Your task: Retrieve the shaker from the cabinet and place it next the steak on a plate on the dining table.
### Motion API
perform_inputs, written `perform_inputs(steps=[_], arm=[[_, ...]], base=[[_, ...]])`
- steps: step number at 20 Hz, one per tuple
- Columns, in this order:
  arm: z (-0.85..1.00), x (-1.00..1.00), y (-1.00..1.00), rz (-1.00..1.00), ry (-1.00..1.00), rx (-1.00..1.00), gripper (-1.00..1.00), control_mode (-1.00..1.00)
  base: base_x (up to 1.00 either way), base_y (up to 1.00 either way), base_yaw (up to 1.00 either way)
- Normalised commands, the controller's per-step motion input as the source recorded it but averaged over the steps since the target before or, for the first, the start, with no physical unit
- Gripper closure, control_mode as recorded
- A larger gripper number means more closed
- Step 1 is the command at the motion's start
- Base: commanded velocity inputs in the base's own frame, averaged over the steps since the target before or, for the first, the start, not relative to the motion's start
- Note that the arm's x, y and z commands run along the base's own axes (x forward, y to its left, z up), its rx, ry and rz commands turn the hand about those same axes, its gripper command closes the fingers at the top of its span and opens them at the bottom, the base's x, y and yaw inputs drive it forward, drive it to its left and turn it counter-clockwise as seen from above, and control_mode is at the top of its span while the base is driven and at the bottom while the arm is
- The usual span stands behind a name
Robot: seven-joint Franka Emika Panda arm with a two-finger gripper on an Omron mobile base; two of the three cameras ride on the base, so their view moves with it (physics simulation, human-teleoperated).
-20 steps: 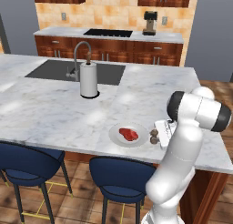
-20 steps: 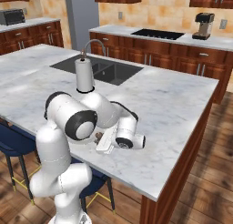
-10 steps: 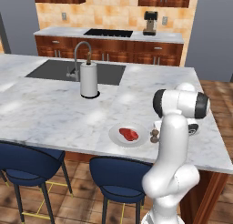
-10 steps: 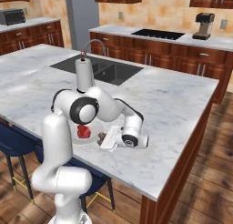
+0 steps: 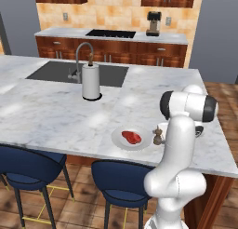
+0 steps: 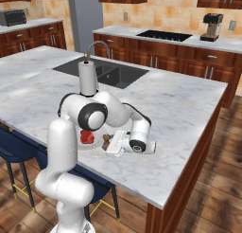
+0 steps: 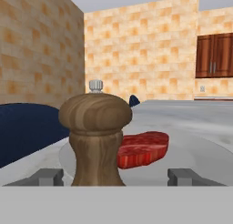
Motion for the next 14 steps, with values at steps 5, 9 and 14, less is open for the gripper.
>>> perform_inputs(steps=[5, 9, 14], arm=[[0.00, 0.00, -0.08, 0.00, 0.00, 0.00, -1.00, -1.00], [0.00, 0.00, -0.22, 0.00, 0.00, 0.01, -1.00, -1.00], [0.00, -0.08, -0.45, -0.03, 0.00, 0.05, -1.00, -1.00]], base=[[0.00, 0.00, 0.00], [0.00, 0.00, 0.00], [0.00, 0.00, 0.00]])
